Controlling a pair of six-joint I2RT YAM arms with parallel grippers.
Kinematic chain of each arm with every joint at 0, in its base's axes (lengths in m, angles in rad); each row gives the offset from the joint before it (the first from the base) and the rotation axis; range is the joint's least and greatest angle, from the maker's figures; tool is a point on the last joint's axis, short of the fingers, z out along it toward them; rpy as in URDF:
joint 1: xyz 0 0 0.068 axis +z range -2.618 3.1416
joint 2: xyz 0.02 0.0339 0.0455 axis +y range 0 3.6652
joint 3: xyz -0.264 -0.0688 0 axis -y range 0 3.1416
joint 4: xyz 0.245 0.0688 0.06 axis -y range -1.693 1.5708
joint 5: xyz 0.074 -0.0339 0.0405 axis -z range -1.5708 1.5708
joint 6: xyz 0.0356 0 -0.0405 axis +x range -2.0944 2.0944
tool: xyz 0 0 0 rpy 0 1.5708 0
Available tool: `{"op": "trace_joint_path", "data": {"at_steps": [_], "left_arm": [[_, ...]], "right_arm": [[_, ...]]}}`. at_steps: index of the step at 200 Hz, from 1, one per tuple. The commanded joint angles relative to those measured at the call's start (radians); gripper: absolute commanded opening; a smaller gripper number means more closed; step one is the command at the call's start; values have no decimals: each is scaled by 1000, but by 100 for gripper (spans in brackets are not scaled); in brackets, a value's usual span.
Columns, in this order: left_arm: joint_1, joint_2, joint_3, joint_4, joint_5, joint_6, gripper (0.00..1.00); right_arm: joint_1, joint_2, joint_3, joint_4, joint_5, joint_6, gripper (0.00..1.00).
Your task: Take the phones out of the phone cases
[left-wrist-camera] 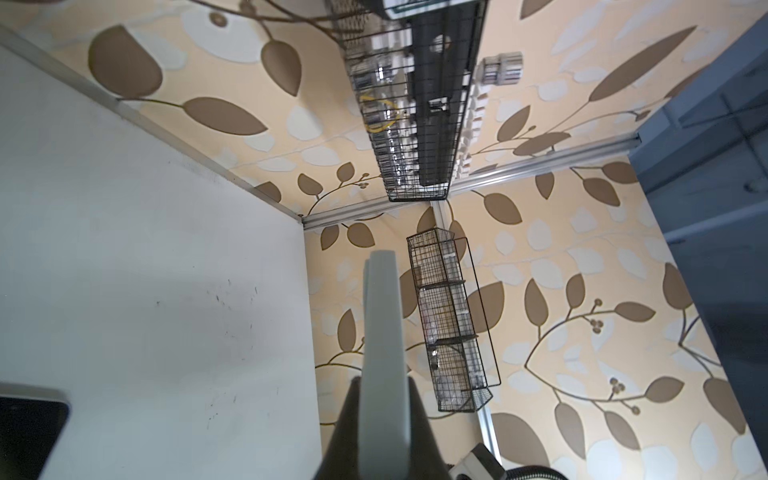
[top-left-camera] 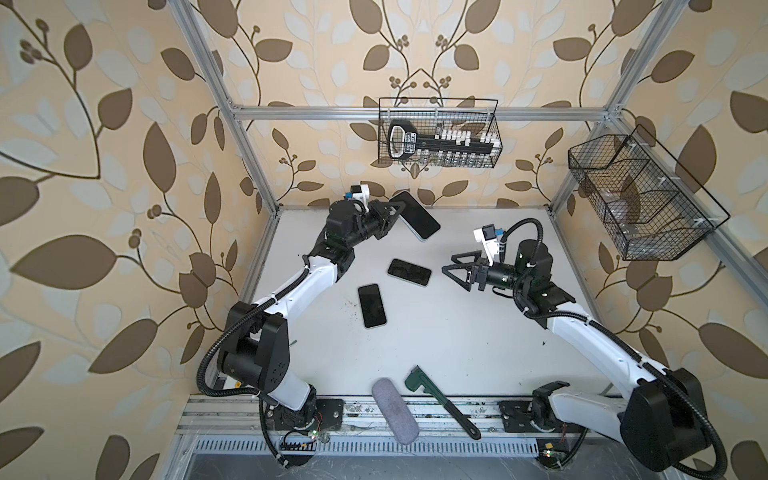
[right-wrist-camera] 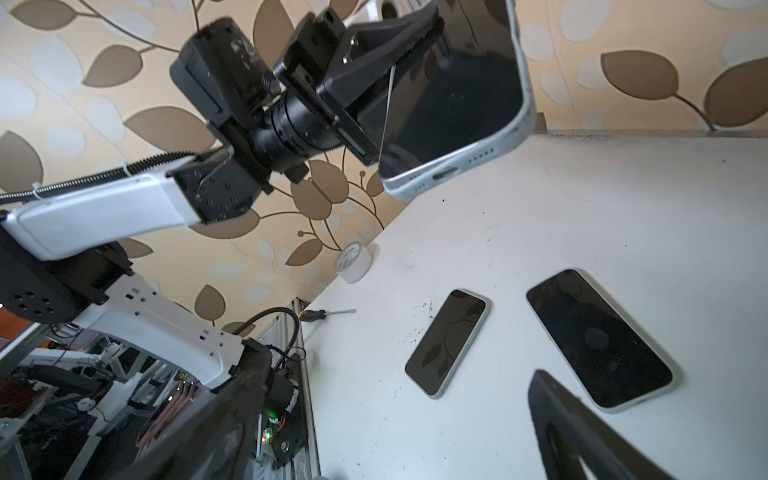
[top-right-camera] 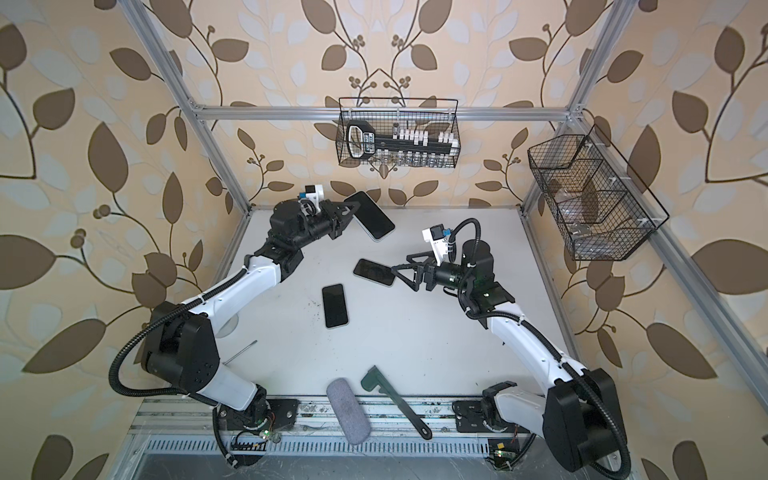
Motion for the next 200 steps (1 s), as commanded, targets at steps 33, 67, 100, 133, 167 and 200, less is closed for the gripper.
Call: {"op": "trace_joint_path", "data": {"at_steps": [33,67,100,133,167,200], "left_arm": [[12,99,344,-452,458,555,0],[12,170,490,-711,568,838,0],[10,197,525,-713,628,860,0],[10,189,479,-566,664,767,0],[4,177,418,-394,682,645,0],[-13,176,412,-395,687,643,0]], "right_arm": [[-25,59,221,-460,-41,-293,81],[-20,166,377,-678,-44,-464,77],[-18,218,428,-731,-91,-533,72],[-2,243,427,-711,-141,-548,66],[23,273,465,-698,-146,-549,61],[39,288,470,-651,-157,-525,54]]}}
